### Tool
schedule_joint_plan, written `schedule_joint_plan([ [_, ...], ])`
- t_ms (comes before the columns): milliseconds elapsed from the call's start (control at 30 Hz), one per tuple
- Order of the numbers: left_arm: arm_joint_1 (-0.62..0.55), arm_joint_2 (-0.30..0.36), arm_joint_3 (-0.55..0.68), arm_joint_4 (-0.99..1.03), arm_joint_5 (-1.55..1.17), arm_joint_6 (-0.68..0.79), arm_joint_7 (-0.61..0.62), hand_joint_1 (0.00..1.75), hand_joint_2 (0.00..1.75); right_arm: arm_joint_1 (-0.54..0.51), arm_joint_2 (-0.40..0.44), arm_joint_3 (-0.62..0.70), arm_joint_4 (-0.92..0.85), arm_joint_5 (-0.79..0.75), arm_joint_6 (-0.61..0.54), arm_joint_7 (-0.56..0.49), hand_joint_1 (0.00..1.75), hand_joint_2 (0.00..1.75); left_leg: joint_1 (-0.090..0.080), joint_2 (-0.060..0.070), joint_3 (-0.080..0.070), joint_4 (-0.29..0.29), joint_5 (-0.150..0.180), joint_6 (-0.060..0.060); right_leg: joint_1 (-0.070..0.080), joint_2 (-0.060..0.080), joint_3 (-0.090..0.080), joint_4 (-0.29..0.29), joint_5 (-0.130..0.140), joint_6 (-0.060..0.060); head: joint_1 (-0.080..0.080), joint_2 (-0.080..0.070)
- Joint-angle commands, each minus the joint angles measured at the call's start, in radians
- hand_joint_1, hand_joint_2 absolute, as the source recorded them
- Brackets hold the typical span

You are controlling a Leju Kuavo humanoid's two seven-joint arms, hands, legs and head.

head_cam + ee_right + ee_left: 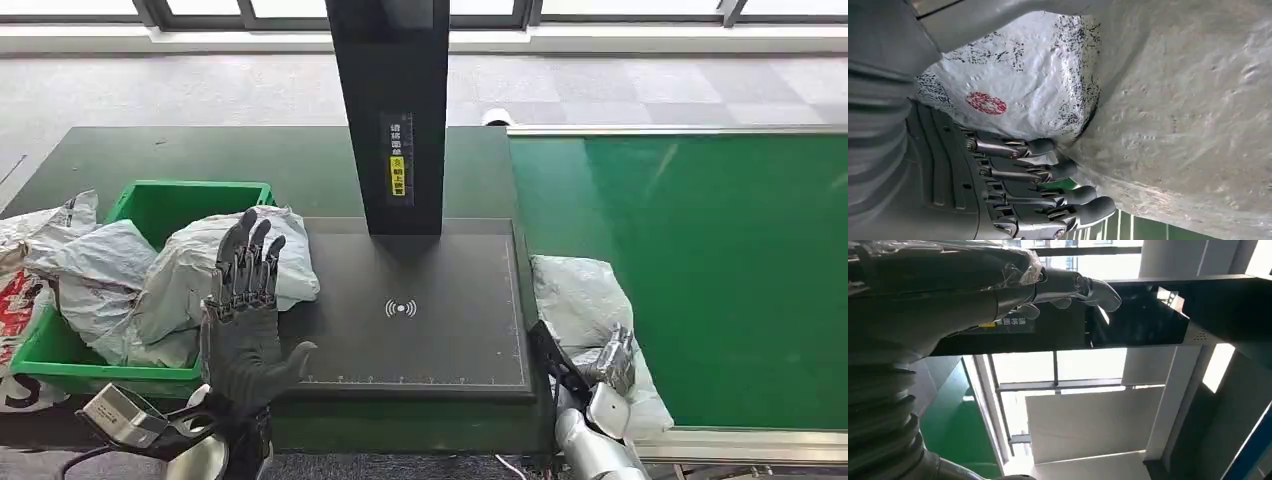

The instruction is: Moved the parcel from conveyor to table for the left to box.

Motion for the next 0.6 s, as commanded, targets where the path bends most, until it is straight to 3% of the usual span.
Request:
schedule_joint_plan([
  [33,-0.023,0.02,0.005,0.055,0.0,0.001,0.003,0.0,1.75,0.008,-0.032,0.01,0.04,-0.004,-0.006,0.008,0.0,1.75,-0.001,-0.004,-0.002,-0.003,0.003,0.001,0.0,-0.005,0.0,-0.003,0.001,0.0,0.0,0.0],
  [433,-0.018,0.019,0.016,0.048,-0.001,0.01,0.003,0.0,1.75,0.005,-0.052,0.001,0.038,0.016,-0.01,0.066,0.0,1.75,-0.001,-0.005,-0.001,-0.002,0.002,0.001,-0.001,-0.005,0.0,-0.002,0.001,0.0,0.0,0.0],
  [467,-0.019,0.019,0.017,0.044,0.002,0.013,0.003,0.0,1.75,0.002,-0.052,0.0,0.047,0.013,0.021,0.052,1.75,1.75,-0.001,-0.006,-0.002,-0.003,0.003,0.001,-0.001,-0.006,0.0,-0.003,0.001,0.0,0.0,0.0],
  [600,-0.019,0.019,0.017,0.046,0.001,0.014,0.003,0.0,1.75,0.005,-0.048,-0.001,0.045,0.012,0.016,0.051,1.75,1.75,-0.001,-0.007,-0.002,-0.002,0.003,0.002,-0.001,-0.007,0.0,-0.003,0.001,0.001,0.0,0.0],
])
